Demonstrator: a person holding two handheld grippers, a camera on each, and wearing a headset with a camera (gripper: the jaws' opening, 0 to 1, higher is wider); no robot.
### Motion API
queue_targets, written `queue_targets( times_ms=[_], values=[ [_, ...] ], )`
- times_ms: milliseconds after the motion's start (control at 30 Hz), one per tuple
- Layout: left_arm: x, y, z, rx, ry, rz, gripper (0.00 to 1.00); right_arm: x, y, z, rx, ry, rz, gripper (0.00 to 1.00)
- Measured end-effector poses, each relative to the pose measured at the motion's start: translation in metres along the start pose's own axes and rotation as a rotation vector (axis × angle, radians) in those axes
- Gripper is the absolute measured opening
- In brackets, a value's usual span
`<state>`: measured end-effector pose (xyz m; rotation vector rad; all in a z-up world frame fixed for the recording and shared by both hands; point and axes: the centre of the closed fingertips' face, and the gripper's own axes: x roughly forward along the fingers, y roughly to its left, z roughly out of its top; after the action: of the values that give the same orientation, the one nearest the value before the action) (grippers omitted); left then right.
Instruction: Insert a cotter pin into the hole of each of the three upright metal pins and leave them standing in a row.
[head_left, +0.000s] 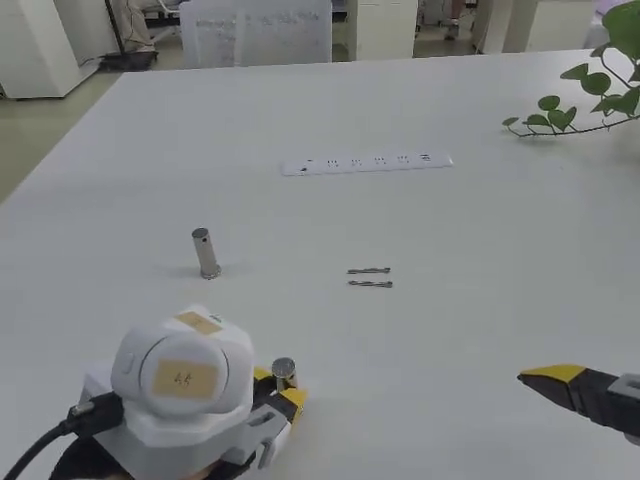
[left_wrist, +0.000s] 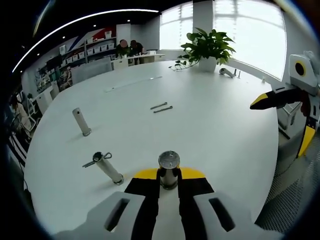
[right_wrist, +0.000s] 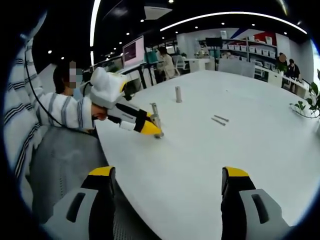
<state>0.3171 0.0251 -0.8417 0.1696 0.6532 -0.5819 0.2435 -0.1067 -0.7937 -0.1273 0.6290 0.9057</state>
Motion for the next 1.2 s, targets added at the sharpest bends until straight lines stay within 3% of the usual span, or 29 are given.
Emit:
queue_targets(
  times_ms=[200, 433, 533, 633, 667, 800, 867, 933, 1033, 1100, 1200],
  values=[
    [-0.003, 0.000, 0.006, 0.023, -0.020, -0.020, 0.13, 0.000, -0.002, 0.000, -0.007, 0.005, 0.000, 0.88],
    [-0.008, -0.001, -0.001, 0.162, 0.026, -0.041, 0.16, -0.001, -0.007, 0.000, -0.043, 0.028, 0.008, 0.88],
    [-0.010, -0.002, -0.003, 0.185, 0.031, -0.052, 0.20, -0.002, -0.011, -0.002, -0.064, 0.047, 0.005, 0.88],
    [-0.013, -0.002, -0.004, 0.169, 0.038, -0.075, 0.24, -0.001, -0.015, -0.001, -0.065, 0.048, 0.004, 0.88],
    [-0.015, -0.002, -0.006, 0.136, 0.051, -0.087, 0.26, -0.001, -0.015, 0.000, -0.066, 0.048, 0.004, 0.88],
    [-0.023, -0.003, -0.004, 0.103, 0.034, -0.143, 0.32, -0.001, -0.017, 0.000, -0.087, 0.060, 0.011, 0.88],
    [-0.029, -0.007, 0.002, -0.020, -0.003, -0.188, 0.37, -0.002, -0.019, -0.001, -0.089, 0.066, 0.015, 0.87],
    [-0.036, -0.002, 0.008, 0.003, -0.036, -0.186, 0.38, -0.002, -0.021, -0.001, -0.091, 0.072, 0.015, 0.87],
    [-0.044, 0.002, 0.011, 0.023, -0.063, -0.193, 0.46, -0.003, -0.024, 0.000, -0.095, 0.078, 0.017, 0.87],
    [-0.049, 0.005, 0.011, 0.051, -0.074, -0.198, 0.53, -0.004, -0.026, 0.001, -0.102, 0.086, 0.017, 0.87],
    [-0.055, 0.009, 0.007, 0.041, -0.069, -0.209, 0.66, -0.004, -0.029, 0.001, -0.110, 0.095, 0.016, 0.87]
  ],
)
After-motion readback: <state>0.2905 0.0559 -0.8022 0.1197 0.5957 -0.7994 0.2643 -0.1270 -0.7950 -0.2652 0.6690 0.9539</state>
